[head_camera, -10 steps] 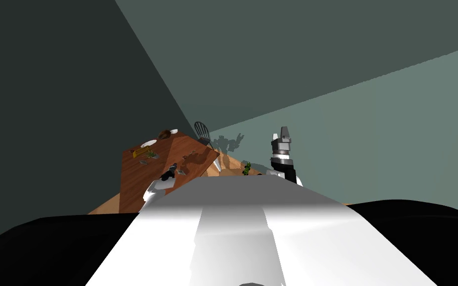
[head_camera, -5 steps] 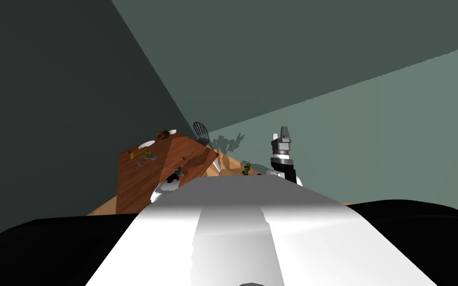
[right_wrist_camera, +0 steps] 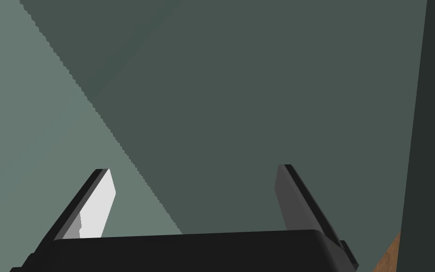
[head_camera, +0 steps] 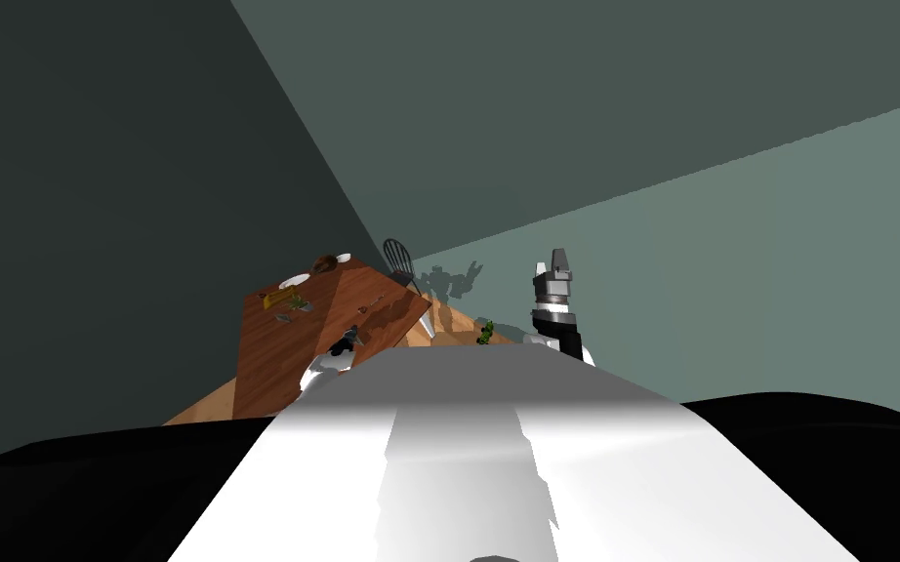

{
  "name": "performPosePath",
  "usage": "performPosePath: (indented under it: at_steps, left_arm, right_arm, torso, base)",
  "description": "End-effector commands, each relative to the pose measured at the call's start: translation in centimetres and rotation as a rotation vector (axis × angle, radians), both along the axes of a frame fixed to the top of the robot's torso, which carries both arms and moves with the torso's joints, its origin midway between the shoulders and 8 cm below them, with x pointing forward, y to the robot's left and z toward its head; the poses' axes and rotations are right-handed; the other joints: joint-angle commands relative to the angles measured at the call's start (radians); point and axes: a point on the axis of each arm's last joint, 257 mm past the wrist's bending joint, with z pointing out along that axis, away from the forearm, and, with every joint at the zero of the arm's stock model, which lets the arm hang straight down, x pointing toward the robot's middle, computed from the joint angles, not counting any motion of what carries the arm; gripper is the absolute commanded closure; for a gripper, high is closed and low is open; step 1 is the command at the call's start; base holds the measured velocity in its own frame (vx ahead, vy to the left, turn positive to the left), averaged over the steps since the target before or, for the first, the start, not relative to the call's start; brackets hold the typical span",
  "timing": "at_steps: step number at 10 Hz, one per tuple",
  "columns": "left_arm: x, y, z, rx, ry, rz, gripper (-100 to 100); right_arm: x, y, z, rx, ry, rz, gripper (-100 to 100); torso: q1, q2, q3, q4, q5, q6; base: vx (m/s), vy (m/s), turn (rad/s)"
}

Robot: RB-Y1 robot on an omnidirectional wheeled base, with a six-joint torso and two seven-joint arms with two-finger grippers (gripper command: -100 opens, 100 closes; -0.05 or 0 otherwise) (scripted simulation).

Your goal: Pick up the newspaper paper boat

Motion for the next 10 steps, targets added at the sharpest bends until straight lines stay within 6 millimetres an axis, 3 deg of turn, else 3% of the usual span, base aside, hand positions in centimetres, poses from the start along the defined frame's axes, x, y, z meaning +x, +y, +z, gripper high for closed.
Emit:
performPosePath:
  at_steps: [1,4,5,6,7,9,10]
  left_arm:
    - [0.8,0.0,0.1,0.003,-0.006,-0.015,-100]
    - [0.8,0.2,-0.5,-0.001,0.005,-0.018,-100]
    - [2.5,0.1,0.4,0.009,-0.019,-0.043,-100]
    - [2.8,0.1,0.7,0.012,-0.026,-0.047,-100]
    - [1.3,0.2,-0.6,-0.001,0.005,-0.028,-100]
    - [2.4,0.2,-0.1,0.004,-0.008,-0.045,-100]
    - [1.7,0.3,-0.6,-0.001,0.005,-0.037,-100]
  right_arm:
    - [0.0,0.0,0.0,0.000,0.000,0.000,0]
    - [0.0,0.0,0.0,0.000,0.000,0.000,0]
    - [0.0,0.0,0.0,0.000,0.000,0.000,0]
    - [0.0,0.0,0.0,0.000,0.000,0.000,0]
    - [0.0,0.0,0.0,0.000,0.000,0.000,0]
    - [0.0,0.0,0.0,0.000,0.000,0.000,0]
    - [0.0,0.0,0.0,0.000,0.000,0.000,0]
  torso:
    - [0.000,0.000,0.000,0.000,0.000,0.000]
    - [0.000,0.000,0.000,0.000,0.000,0.000]
    - [0.000,0.000,0.000,0.000,0.000,0.000]
    - [0.000,0.000,0.000,0.000,0.000,0.000]
    - [0.000,0.000,0.000,0.000,0.000,0.000]
    - [0.001,0.001,0.000,0.000,0.002,0.000]
    - [0.001,0.001,0.000,0.000,0.001,0.000]
  base:
    - [0.021,-0.009,0.072]
    - [0.015,-0.010,0.040]
    - [0.017,-0.014,0.074]
    - [0.015,-0.009,0.031]
    - [0.011,0.000,-0.019]
    - [0.005,-0.003,0.028]
    - [0.014,-0.010,0.041]
